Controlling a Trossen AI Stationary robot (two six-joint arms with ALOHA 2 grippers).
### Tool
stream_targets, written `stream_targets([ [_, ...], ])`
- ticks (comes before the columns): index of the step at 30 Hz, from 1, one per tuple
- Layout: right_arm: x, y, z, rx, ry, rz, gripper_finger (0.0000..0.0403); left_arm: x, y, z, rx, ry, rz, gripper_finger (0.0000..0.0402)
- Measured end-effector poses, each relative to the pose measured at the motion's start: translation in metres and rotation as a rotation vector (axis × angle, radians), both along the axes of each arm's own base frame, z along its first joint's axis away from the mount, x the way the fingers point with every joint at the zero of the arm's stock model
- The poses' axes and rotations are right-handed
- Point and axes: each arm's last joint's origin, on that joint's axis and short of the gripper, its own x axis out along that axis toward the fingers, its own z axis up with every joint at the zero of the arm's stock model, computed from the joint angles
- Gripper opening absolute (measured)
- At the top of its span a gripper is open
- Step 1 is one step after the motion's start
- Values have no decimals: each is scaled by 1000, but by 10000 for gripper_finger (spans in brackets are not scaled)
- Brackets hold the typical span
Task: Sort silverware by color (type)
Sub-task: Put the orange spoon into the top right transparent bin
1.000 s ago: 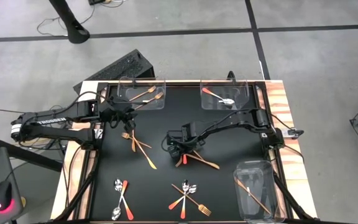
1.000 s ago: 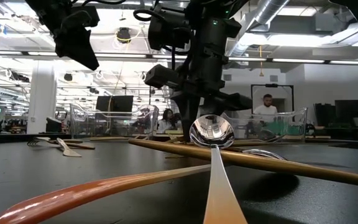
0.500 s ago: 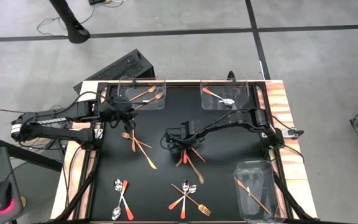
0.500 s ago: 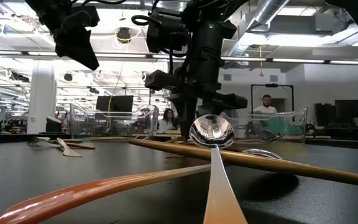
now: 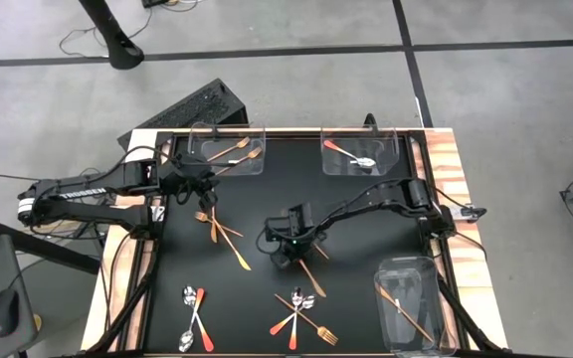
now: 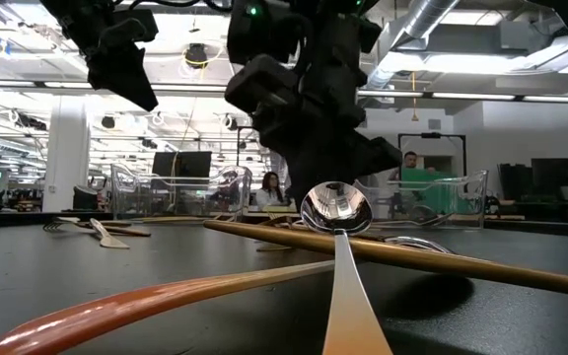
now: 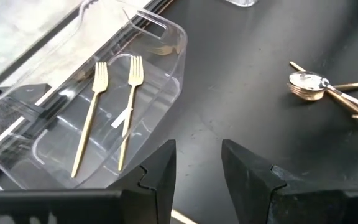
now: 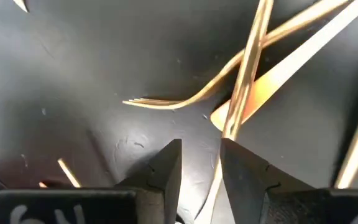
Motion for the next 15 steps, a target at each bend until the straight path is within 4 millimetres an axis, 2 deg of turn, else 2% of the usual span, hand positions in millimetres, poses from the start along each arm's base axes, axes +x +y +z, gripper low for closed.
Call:
stream_targets([
  [9, 3, -12, 15, -108, 1, -61, 129, 0, 0, 0, 12, 4, -2, 118],
  [15, 1, -24, 10, -139, 63, -124, 129, 0, 0, 0, 2, 3, 7, 118],
])
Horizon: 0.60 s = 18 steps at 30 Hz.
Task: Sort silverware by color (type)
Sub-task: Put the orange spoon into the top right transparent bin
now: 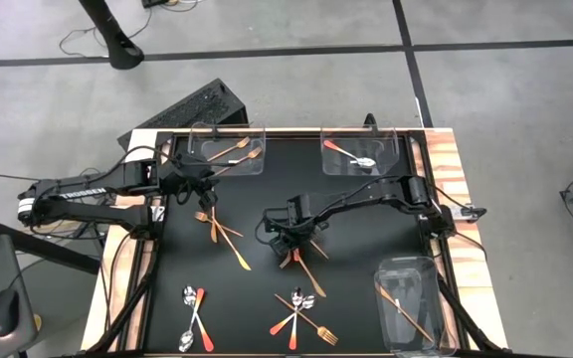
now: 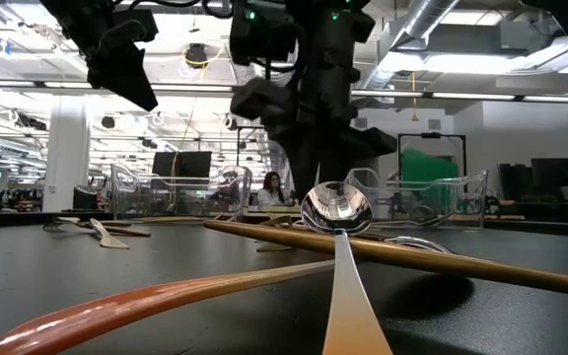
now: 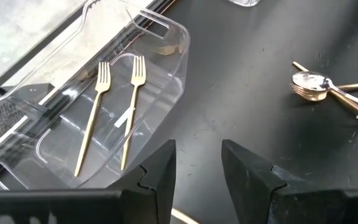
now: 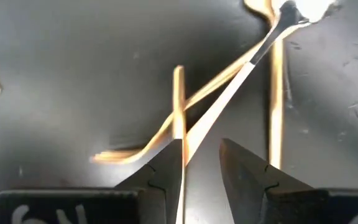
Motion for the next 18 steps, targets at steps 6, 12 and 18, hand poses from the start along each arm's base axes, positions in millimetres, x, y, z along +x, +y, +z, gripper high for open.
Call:
stream_targets([
  [6, 1, -10, -3, -41, 1, -55, 129, 0, 0, 0, -2, 4, 1, 118],
  [12, -1, -11, -20, -49, -21, -95, 129, -1, 0, -1, -5, 6, 3, 118],
  [18, -8, -4, -32, -27, 9, -91, 129, -2, -1, -2, -18, 23, 10, 118],
])
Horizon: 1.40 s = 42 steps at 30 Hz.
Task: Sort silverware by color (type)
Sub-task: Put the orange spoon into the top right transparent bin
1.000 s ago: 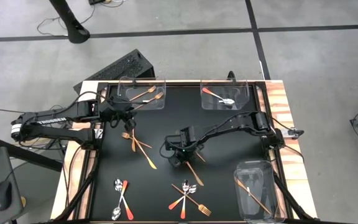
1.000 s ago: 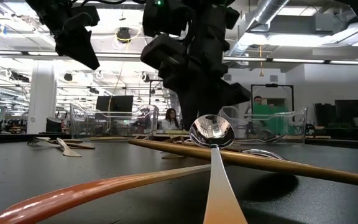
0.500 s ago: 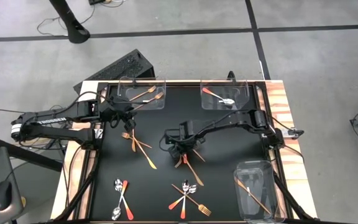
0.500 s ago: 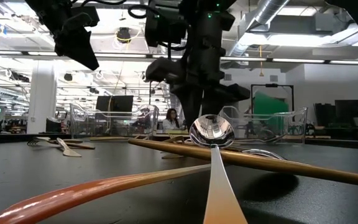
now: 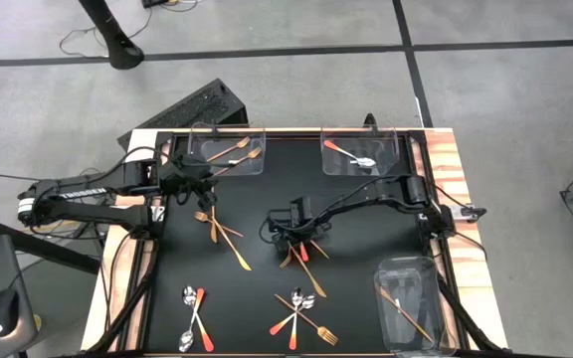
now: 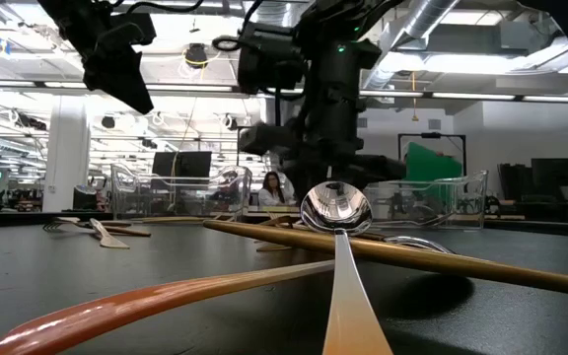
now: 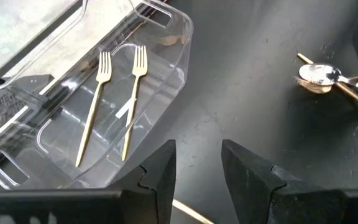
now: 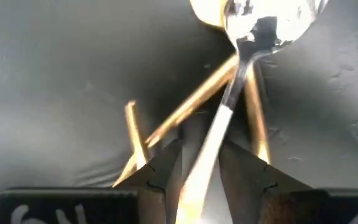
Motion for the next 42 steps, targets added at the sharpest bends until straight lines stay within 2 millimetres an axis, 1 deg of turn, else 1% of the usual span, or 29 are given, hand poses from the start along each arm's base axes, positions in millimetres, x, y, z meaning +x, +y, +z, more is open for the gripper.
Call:
stream_targets([
  [4, -2, 2, -4, 5, -1, 5, 126, 0, 0, 0, 8, 4, -5, 118],
  [7, -2, 1, -5, -8, -10, 39, 114, 0, 0, 0, 19, 7, -1, 118],
  [10, -2, 0, -5, -28, -13, 54, 86, 0, 1, 0, 26, 6, 3, 118],
  [13, -2, -4, -5, -31, -17, 65, 41, 0, 1, 0, 26, 7, 3, 118],
  [14, -2, -4, -2, -31, -21, 67, 25, 0, 1, 0, 26, 7, 3, 118],
  [15, -2, -5, 1, -34, -21, 74, 17, 0, 1, 0, 26, 7, 3, 118],
  [17, -2, -4, 5, -40, -12, 97, 16, 0, 1, 0, 25, 8, 3, 118],
  [19, -2, -4, 16, -58, -19, 108, 25, 0, 1, 0, 24, 12, 2, 118],
  [22, -2, -4, 46, -68, -93, 140, 28, 0, 0, 0, 18, 13, -2, 118],
  [24, -7, -4, 65, -77, -117, 158, 23, -1, 0, -1, 16, 19, -2, 118],
  [28, -23, -10, 93, -87, -122, 197, 20, -1, 0, -1, 17, 22, -2, 118],
  [29, -28, -13, 99, -105, -115, 205, 20, -1, 0, -1, 19, 22, 0, 118],
  [31, -44, -20, 114, -166, -59, 242, 22, -1, 0, -1, 26, 26, -2, 118],
  [34, -66, -39, 126, -313, 94, 295, 23, -1, 1, 0, 26, 24, 7, 118],
  [39, -96, -90, 140, -483, 287, 397, 24, -1, 1, 0, 12, -5, 59, 118],
  [42, -109, -124, 141, -545, 388, 492, 24, -1, 1, 0, 0, -20, 93, 118],
])
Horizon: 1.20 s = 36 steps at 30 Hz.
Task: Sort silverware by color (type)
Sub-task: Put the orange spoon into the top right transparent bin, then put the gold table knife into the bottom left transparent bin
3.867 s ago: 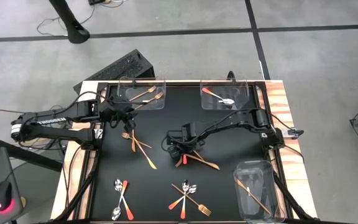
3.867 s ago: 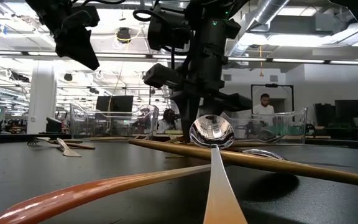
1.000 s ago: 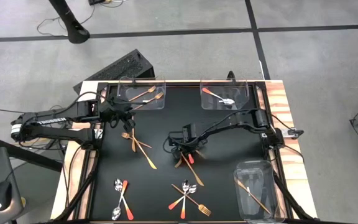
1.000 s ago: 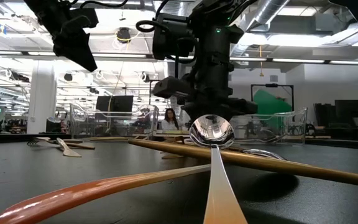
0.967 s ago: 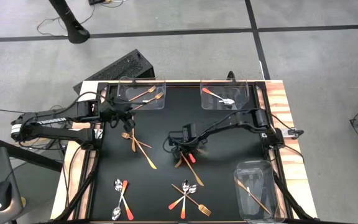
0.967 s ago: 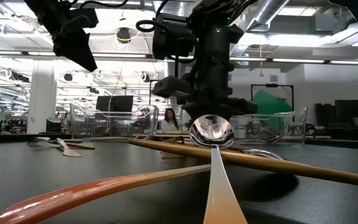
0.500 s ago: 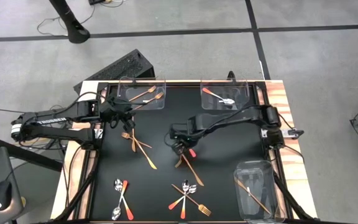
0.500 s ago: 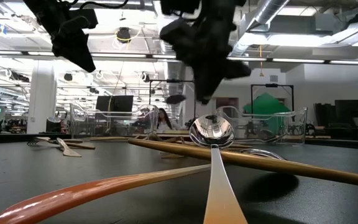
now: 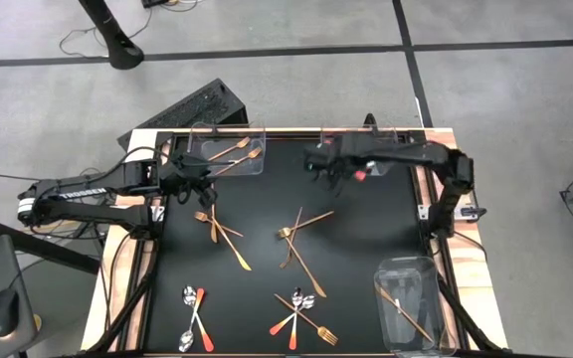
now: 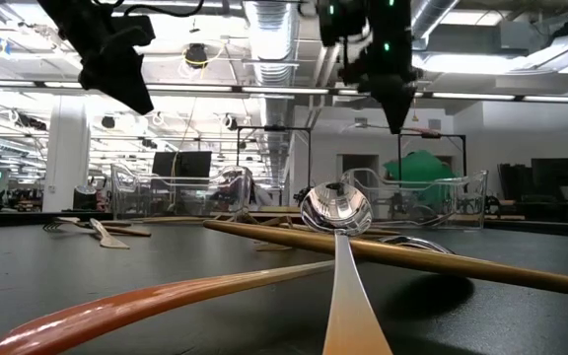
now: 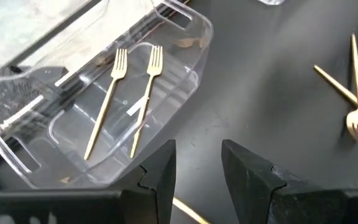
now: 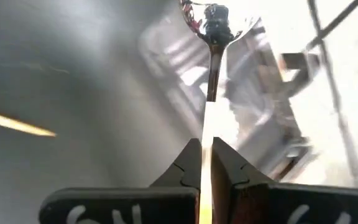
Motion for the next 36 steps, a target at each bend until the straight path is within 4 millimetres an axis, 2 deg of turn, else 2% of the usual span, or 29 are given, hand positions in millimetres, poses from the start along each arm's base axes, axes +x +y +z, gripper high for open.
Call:
stream_targets([
  [8, -34, -84, -11, 35, 134, 72, 20, -1, 1, 0, -23, -54, 120, 118],
  [13, -47, -114, -21, 62, 129, 155, 22, -1, 2, 0, -33, -77, 173, 118],
  [18, -54, -121, -23, 170, 94, 207, 35, -2, 2, 0, -29, -87, 210, 118],
  [23, -53, -124, -23, 159, 83, 222, 62, -3, 3, 1, -3, -92, 249, 118],
  [31, -51, -128, -22, 108, -19, 68, 130, -3, 4, 1, 29, -89, 274, 118],
  [36, -43, -121, -23, 133, -122, -4, 163, -3, 4, 1, 33, -84, 267, 118],
])
